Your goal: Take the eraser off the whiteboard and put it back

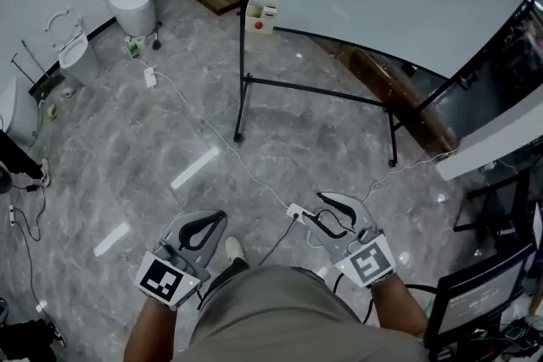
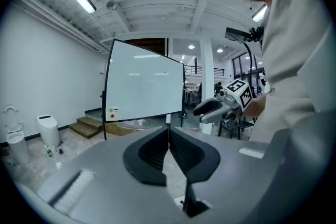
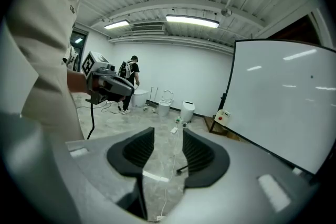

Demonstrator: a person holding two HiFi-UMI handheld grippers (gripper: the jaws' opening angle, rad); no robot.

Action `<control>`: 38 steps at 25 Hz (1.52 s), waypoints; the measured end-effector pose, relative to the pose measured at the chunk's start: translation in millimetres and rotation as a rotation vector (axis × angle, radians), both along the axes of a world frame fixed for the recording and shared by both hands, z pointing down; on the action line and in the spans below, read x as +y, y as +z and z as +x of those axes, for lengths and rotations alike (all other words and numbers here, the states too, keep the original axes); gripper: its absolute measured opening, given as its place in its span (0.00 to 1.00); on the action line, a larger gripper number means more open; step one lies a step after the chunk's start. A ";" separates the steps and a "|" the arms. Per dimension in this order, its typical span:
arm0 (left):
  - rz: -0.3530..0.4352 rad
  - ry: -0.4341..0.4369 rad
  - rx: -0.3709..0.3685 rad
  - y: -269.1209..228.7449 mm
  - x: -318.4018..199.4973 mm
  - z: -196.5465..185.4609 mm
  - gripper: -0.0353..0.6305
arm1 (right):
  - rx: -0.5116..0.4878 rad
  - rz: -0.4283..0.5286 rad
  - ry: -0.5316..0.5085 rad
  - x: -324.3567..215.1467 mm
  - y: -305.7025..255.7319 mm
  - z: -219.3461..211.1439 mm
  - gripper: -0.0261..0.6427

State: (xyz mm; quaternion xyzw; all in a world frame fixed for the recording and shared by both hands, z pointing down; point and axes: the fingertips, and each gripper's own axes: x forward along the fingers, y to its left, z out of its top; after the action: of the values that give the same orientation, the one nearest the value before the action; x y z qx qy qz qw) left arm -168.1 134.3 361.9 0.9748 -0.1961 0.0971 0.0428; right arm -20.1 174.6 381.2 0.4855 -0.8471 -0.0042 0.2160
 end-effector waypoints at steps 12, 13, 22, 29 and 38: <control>0.035 -0.055 0.044 -22.0 142.6 80.0 0.07 | -0.035 0.011 -0.050 149.0 -12.1 77.8 0.21; 0.029 -0.063 0.034 -18.1 151.3 81.6 0.07 | -0.045 0.014 -0.052 157.0 -12.9 79.4 0.20; 0.015 0.022 0.021 -17.3 207.7 127.6 0.07 | -0.077 0.040 -0.048 193.0 -24.0 94.9 0.19; -0.006 0.068 -0.005 -29.1 219.2 151.2 0.07 | -0.066 0.065 -0.031 208.5 -39.3 109.0 0.17; -0.007 0.112 -0.011 -21.9 228.2 167.0 0.07 | -0.050 0.080 -0.007 218.9 -41.3 118.4 0.13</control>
State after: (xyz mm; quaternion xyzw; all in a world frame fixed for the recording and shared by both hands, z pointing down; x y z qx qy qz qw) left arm -1.1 362.5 340.1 0.9836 -0.1411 0.1054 0.0397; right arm 98.3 393.6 339.9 0.4907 -0.8531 -0.0268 0.1754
